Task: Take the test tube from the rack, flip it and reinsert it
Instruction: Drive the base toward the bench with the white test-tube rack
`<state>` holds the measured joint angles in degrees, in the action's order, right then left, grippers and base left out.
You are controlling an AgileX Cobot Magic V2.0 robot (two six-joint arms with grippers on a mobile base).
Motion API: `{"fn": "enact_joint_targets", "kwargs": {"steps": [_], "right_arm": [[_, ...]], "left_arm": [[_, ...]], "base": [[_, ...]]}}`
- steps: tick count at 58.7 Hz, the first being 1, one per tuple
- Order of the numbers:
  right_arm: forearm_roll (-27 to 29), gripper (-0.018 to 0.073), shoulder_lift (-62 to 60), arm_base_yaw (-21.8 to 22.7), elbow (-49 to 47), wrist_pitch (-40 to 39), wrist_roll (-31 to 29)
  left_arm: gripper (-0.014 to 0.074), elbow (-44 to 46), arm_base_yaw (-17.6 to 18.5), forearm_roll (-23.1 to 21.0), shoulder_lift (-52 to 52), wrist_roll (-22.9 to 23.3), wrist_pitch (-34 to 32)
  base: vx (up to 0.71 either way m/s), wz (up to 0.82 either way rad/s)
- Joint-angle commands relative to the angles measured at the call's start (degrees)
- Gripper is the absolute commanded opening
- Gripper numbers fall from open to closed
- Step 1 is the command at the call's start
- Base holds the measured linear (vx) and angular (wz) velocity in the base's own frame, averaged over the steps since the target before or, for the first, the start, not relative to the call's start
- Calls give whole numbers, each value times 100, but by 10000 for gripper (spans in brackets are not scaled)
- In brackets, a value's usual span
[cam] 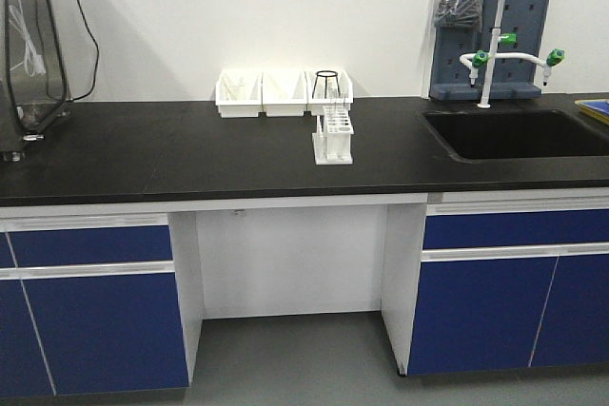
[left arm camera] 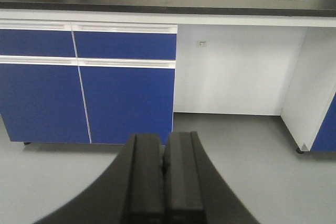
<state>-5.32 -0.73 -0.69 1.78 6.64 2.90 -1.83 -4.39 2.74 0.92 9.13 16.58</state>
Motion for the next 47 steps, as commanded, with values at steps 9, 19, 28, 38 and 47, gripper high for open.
{"fn": "enact_joint_targets", "kwargs": {"steps": [9,19,28,38,47], "right_arm": [[-7,-8,-43,7,1,-458,-26],[-7,-8,-43,6,1,-464,-26],[-7,-8,-43,6,1,-464,-26],[-7,-8,-43,6,1,-464,-26],[-7,-8,-43,6,1,-464,-26]], "left_arm": [[-6,1,41,-20,65,-2,-496],[-6,1,41,-20,65,-2,-496],[-6,1,41,-20,65,-2,-496],[-6,1,41,-20,65,-2,-496],[-6,1,41,-20,65,-2,-496]], "base": [[10,-2],[10,3],[10,5],[11,4],[13,7]]}}
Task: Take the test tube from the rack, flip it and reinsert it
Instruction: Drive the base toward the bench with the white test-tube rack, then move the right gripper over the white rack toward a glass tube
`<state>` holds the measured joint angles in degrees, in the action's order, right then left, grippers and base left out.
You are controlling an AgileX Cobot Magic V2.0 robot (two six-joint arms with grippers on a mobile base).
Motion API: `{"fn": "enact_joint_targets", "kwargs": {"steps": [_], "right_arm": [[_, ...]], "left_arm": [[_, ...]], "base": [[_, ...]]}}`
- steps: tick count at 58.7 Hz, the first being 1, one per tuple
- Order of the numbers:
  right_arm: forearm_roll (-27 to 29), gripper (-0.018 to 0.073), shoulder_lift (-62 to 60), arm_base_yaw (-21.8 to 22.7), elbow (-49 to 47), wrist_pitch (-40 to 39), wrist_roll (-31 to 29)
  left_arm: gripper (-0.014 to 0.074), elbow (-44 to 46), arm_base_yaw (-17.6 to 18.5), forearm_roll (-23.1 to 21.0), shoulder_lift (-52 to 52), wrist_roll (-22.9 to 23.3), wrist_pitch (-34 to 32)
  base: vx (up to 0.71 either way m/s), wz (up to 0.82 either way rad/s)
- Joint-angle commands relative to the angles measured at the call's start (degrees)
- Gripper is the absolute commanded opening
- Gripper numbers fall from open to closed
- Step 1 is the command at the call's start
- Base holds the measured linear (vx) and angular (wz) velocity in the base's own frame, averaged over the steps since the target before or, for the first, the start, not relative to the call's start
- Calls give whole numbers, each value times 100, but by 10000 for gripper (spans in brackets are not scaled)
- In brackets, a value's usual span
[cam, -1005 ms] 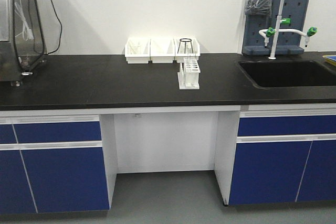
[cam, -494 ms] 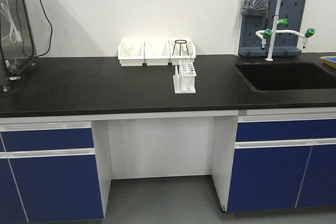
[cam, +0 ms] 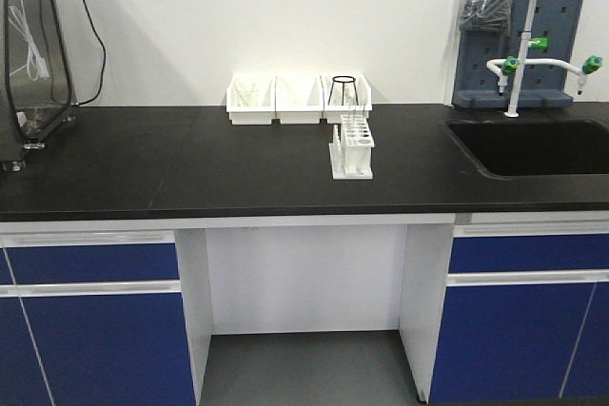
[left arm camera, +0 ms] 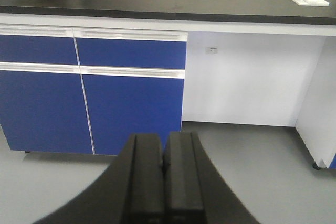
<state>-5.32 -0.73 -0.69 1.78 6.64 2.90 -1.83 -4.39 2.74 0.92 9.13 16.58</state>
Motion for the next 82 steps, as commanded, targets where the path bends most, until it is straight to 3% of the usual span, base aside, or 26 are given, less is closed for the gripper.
{"fn": "enact_joint_targets", "kwargs": {"steps": [1,82], "right_arm": [[-7,-8,-43,6,1,-464,-26],[-7,-8,-43,6,1,-457,-26]], "left_arm": [[-6,1,41,-20,65,-2,-496],[-6,1,41,-20,65,-2,-496]], "base": [[15,8],[34,2]]}}
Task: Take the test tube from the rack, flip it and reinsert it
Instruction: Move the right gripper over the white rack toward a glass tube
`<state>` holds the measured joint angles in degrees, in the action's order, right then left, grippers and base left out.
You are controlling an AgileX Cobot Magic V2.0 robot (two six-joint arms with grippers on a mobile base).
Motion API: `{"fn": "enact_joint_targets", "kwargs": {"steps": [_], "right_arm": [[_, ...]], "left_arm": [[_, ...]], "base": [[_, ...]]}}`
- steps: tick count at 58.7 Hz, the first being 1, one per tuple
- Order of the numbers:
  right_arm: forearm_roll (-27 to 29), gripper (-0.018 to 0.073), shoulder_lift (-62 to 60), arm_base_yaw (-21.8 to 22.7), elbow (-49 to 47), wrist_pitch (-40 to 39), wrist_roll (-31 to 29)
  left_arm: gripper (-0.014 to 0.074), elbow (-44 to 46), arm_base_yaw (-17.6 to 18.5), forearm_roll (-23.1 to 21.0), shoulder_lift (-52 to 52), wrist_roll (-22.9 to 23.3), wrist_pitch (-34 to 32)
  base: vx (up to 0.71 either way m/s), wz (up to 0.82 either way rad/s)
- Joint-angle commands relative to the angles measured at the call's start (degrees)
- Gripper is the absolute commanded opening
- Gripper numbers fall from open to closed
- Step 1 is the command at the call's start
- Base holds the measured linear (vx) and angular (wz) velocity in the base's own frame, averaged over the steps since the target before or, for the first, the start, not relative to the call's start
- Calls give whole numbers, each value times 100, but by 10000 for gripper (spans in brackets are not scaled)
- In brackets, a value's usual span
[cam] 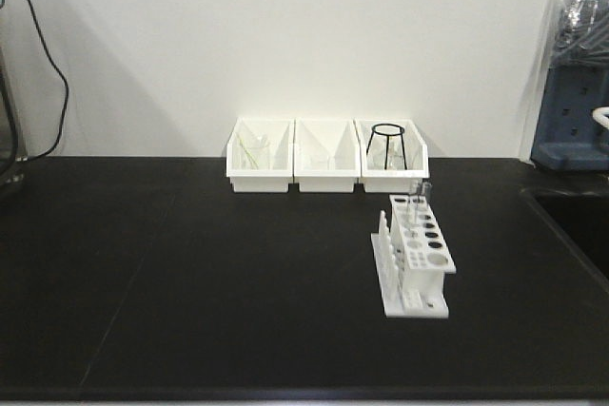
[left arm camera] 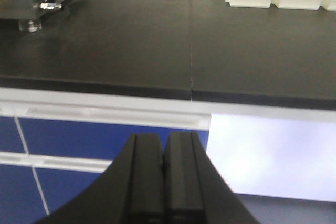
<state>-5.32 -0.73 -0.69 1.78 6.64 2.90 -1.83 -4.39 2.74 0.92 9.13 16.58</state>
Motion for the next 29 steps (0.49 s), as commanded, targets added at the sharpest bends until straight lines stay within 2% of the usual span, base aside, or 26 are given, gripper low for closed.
{"fn": "enact_joint_targets", "kwargs": {"steps": [1,29], "right_arm": [[-7,-8,-43,6,1,-457,-26],[-7,-8,-43,6,1,-457,-26]], "left_arm": [[-6,1,41,-20,65,-2,-496],[-6,1,41,-20,65,-2,-496]], "base": [[46,0],[40,0]]}}
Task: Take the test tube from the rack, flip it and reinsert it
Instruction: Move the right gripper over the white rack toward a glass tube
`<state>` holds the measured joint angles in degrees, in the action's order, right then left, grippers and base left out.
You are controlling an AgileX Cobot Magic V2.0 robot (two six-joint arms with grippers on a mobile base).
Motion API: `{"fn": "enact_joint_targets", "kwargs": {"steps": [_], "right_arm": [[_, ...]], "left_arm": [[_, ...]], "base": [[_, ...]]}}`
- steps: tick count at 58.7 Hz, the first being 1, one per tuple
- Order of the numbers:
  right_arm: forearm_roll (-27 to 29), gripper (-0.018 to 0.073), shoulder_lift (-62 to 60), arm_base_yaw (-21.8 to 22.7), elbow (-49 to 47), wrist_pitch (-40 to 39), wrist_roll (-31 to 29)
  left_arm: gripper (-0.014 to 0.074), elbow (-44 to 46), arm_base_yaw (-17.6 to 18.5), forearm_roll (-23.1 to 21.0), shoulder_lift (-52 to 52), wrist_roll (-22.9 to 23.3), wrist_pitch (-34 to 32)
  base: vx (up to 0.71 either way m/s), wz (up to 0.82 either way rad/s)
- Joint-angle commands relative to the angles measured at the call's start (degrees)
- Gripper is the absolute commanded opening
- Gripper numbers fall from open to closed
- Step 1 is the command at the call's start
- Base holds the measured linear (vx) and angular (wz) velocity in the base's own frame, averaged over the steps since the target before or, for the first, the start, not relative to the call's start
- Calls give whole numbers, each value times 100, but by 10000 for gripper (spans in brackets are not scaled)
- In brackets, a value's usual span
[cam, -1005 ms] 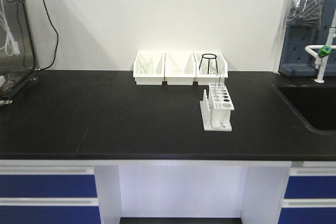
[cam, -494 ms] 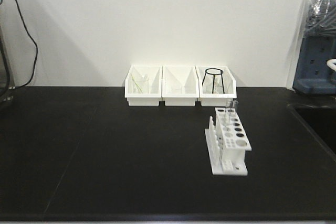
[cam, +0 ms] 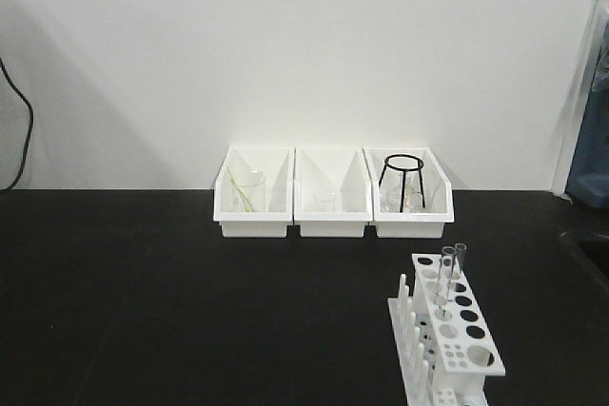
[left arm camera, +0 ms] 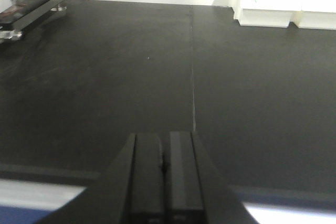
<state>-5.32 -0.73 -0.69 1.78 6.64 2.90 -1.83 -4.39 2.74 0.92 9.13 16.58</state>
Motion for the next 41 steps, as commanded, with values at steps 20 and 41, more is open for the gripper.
{"fn": "enact_joint_targets", "kwargs": {"steps": [20,41], "right_arm": [[-7,-8,-43,6,1,-457,-26],[-7,-8,-43,6,1,-457,-26]], "left_arm": [[-6,1,41,-20,65,-2,-496],[-6,1,41,-20,65,-2,-496]], "base": [[26,-3],[16,-2]]}}
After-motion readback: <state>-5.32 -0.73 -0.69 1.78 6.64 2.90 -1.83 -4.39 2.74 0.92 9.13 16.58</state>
